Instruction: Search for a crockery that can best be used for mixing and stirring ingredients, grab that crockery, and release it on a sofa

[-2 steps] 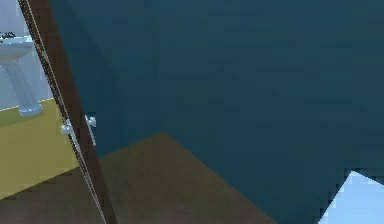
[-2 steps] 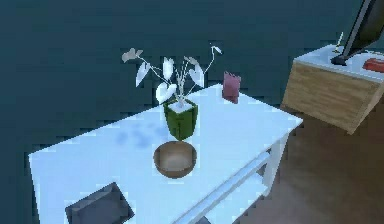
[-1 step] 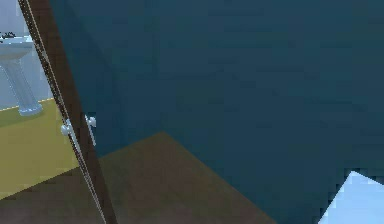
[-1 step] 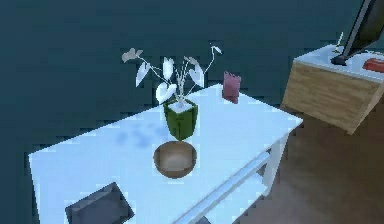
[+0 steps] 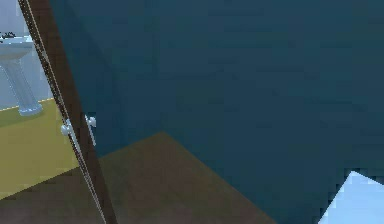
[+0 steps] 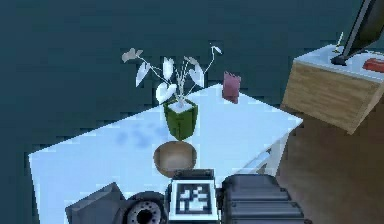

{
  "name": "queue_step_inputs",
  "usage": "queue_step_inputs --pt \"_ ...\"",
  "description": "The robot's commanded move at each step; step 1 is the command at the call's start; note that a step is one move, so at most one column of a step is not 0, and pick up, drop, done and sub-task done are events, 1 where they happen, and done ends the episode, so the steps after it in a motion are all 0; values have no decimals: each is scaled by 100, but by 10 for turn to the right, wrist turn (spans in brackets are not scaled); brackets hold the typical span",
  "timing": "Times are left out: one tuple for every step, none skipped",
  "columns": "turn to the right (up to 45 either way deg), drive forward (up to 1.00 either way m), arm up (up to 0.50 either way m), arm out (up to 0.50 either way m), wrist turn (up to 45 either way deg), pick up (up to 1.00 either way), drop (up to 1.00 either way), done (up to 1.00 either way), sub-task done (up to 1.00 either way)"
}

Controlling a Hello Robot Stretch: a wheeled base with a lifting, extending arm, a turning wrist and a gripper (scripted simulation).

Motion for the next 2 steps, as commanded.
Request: queue_step_inputs --pt "0 0 0 26 0 0 0 0 0" --pt "0 0 0 0 450 0 0 0 0"
